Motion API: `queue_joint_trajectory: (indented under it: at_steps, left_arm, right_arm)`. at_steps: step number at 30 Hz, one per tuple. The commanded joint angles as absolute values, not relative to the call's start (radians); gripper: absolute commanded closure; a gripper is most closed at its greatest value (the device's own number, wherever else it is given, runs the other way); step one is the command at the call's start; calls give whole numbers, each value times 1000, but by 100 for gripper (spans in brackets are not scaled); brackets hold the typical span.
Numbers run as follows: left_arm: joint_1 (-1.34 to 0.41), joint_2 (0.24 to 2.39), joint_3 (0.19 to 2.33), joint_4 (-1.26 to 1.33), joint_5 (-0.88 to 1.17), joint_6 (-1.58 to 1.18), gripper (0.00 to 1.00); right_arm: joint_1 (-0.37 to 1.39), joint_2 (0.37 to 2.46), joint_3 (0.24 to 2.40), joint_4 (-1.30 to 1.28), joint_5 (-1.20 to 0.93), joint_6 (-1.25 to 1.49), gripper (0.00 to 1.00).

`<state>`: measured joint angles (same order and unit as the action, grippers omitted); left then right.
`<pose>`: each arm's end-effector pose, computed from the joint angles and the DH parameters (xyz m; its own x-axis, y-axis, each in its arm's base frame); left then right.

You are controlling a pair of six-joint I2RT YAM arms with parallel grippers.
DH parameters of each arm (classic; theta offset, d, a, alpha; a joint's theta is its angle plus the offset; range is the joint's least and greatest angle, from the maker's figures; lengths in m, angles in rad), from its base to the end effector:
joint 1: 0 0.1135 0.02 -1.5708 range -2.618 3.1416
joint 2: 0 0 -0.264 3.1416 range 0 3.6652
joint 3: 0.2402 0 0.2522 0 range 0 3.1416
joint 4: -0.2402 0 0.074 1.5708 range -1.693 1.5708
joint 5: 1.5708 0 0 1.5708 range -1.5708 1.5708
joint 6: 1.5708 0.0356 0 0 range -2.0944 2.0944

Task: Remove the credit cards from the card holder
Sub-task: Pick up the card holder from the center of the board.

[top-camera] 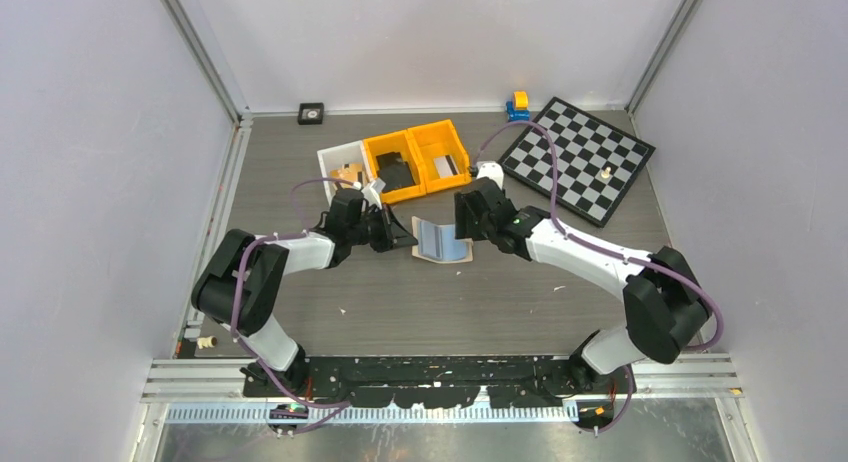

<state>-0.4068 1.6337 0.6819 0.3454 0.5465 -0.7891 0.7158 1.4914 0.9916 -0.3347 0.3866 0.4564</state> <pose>0.2805 -0.1410 0.1528 -0.8870 -0.2781 -0.3687 0.1430 0.5938 -0.7918 0.2462 0.1963 0.2327 -0.6855 -0.0552 -0.7259 -0.1277 0.9908 0.0452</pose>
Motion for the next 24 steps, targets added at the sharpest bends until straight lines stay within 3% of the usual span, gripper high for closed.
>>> queue_joint_trajectory:
  at_steps: [1,8,15,19,24]
  left_arm:
    - [-402,1638,690,385,571,-789,100]
    - [-402,1644,689,395,574,-795,100]
    - [-402,1646,688,393,570,-792,100]
    - [-402,1661,689,398,578,-799,100]
    - [-402,1738,706,445,627,-841,85]
  right_arm:
    - [715,1512,981,-122,113,448,36]
    - [695,1738,1076,-139,-12,514,52]
    - [556,1833,1071,-161,-127,631,75]
    - [533,1855,1066,-156,-163,644,82]
    - [534,1877,1080,-179,-163,641,88]
